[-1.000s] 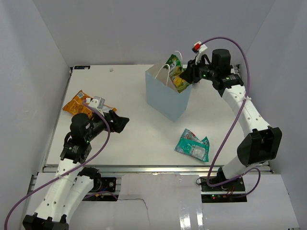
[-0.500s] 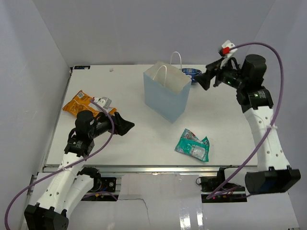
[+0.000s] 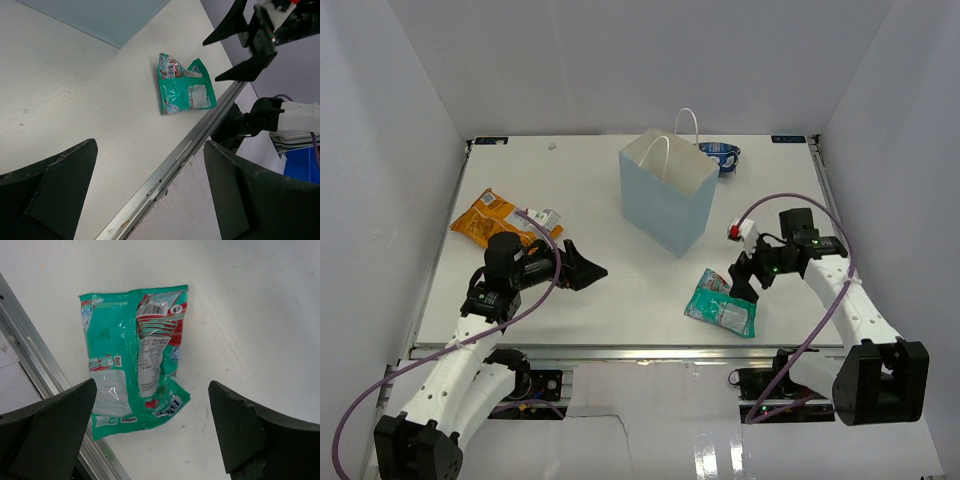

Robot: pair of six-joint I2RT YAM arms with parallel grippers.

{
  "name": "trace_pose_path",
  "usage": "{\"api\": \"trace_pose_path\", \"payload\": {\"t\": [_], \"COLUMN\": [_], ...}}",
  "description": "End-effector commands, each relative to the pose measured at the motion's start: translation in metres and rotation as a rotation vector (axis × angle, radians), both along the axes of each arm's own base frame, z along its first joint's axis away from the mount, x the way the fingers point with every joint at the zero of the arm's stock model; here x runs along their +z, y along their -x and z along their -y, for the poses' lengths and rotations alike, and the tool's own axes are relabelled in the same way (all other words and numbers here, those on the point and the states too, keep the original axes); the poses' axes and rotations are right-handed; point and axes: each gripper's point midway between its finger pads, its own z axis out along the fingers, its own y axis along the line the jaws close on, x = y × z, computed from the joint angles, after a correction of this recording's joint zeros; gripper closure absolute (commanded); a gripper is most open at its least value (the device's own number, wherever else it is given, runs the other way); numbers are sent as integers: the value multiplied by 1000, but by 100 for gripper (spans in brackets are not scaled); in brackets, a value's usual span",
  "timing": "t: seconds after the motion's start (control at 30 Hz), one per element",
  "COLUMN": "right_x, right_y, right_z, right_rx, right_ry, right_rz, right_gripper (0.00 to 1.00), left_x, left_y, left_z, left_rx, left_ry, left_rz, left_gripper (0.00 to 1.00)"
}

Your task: Place the snacks into the paper bag

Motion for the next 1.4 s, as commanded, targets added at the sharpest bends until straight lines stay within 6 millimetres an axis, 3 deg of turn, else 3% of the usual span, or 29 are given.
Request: {"api": "trace_pose_path", "payload": {"t": [0.0,0.03,0.2,0.43,0.53,0.57,0.67,0.93,0.97,1.17,1.37], "right_x": [-21,-28,-61,-80,-83,-83,-79,-38,-32,29,121], "right_y": [3,-4,2,0,6,6,12,33,34,30,16], "right_z": [-3,-2,-14,-18,-23,-24,-26,-35,-35,-42,-49], "right_rx": [75,67,84,110,140,148,172,263,265,278,234], "right_ry": [107,137,162,156,134,133,114,39,35,-25,-94], "right_rz": [76,97,23,-14,-60,-64,-81,-4,9,194,397], "right_gripper": [2,2,2,8,22,33,48,78,90,92,92], "left_x": [8,7,2,1,0,0,1,4,3,5,5], "left_y": [0,-2,-5,-5,-5,-5,-5,-4,-4,-4,-5], "left_z": [-1,-3,-5,-6,-5,-5,-5,-6,-6,-6,-7], "left_rx": [4,19,37,39,37,38,37,39,38,42,48], "left_ry": [6,0,-18,-21,-22,-21,-22,-19,-20,-20,-21], "left_rz": [25,25,10,10,8,7,13,27,24,35,37], "left_gripper": [2,2,2,2,2,2,2,2,2,2,2]}}
